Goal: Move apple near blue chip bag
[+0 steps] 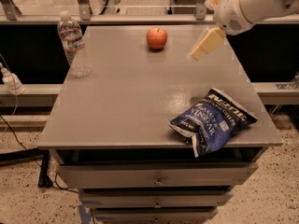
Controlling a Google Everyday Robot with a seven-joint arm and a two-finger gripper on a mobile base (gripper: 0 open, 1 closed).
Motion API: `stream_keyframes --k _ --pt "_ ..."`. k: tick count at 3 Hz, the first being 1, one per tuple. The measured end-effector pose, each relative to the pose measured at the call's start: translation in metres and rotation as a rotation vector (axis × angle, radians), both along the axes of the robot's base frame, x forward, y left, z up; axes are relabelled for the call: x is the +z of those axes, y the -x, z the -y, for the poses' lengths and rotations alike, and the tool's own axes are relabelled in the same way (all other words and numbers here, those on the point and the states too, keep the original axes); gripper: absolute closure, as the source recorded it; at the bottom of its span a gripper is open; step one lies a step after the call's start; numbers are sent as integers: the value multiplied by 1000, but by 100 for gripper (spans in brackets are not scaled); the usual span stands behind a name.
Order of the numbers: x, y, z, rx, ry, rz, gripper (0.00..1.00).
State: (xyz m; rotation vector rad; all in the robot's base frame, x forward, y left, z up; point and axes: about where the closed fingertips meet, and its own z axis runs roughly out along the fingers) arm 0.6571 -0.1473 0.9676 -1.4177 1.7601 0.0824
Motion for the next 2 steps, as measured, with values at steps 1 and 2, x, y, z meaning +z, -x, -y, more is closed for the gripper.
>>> stream_keyframes --k 1,2 --pt "4 -13 0 -67 -26 21 0" --pt "5 -60 -11 -145 -126 61 0"
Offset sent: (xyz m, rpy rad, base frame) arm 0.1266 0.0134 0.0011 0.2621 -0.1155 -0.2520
